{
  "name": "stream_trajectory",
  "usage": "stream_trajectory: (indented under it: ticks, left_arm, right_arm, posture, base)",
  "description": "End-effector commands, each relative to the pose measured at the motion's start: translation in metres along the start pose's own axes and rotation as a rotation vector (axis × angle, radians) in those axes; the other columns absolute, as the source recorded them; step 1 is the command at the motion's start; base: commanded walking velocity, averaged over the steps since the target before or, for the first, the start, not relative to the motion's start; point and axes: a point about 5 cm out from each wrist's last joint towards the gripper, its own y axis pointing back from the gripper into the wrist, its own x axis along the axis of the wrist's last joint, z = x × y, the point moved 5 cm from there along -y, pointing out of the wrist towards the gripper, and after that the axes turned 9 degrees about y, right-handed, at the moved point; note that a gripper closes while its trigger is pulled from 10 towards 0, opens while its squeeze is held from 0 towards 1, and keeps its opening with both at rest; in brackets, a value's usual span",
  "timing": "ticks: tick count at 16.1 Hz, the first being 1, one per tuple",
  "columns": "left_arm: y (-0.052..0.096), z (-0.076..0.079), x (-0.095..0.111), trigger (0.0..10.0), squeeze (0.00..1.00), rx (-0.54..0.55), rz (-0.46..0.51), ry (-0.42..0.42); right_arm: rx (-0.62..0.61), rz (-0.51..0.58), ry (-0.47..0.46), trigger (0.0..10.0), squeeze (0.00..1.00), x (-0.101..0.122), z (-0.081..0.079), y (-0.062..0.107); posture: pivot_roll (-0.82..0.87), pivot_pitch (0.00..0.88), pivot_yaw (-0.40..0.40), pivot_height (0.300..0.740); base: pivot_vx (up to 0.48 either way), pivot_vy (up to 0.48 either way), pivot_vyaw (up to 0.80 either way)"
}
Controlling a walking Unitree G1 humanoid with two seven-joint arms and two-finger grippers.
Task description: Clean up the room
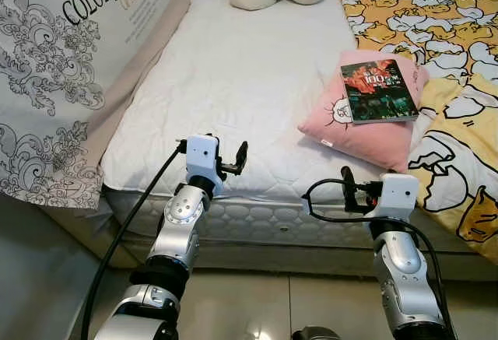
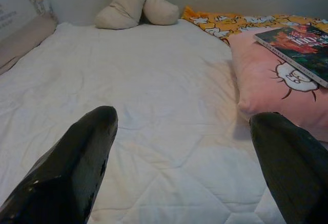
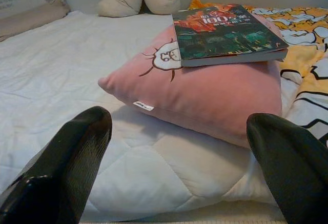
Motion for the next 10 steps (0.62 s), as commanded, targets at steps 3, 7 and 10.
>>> stream_trajectory:
  ticks: [3, 7, 10]
  left_arm:
    - [0.002, -0.005, -0.001, 10.0, 0.0, 0.016, -0.003, 0.003]
    - [0.002, -0.005, -0.001, 10.0, 0.0, 0.016, -0.003, 0.003]
    - [0.002, -0.018, -0.015, 10.0, 0.0, 0.1, -0.078, 0.032]
  right_arm:
    - [0.003, 0.012, -0.009, 10.0, 0.0, 0.005, -0.001, -0.002]
    - [0.003, 0.012, -0.009, 10.0, 0.0, 0.005, -0.001, -0.002]
    - [0.089, 0.037, -0.053, 10.0, 0.0, 0.015, -0.016, -0.011]
  posture:
    - [-0.24, 0.0, 0.09, 0.74]
    - [-0.24, 0.0, 0.09, 0.74]
    - [-0.24, 0.0, 0.086, 0.74]
  base:
    - [0.0, 0.0, 0.0]
    - [0.0, 0.0, 0.0]
    - [0.0, -0.48, 0.0]
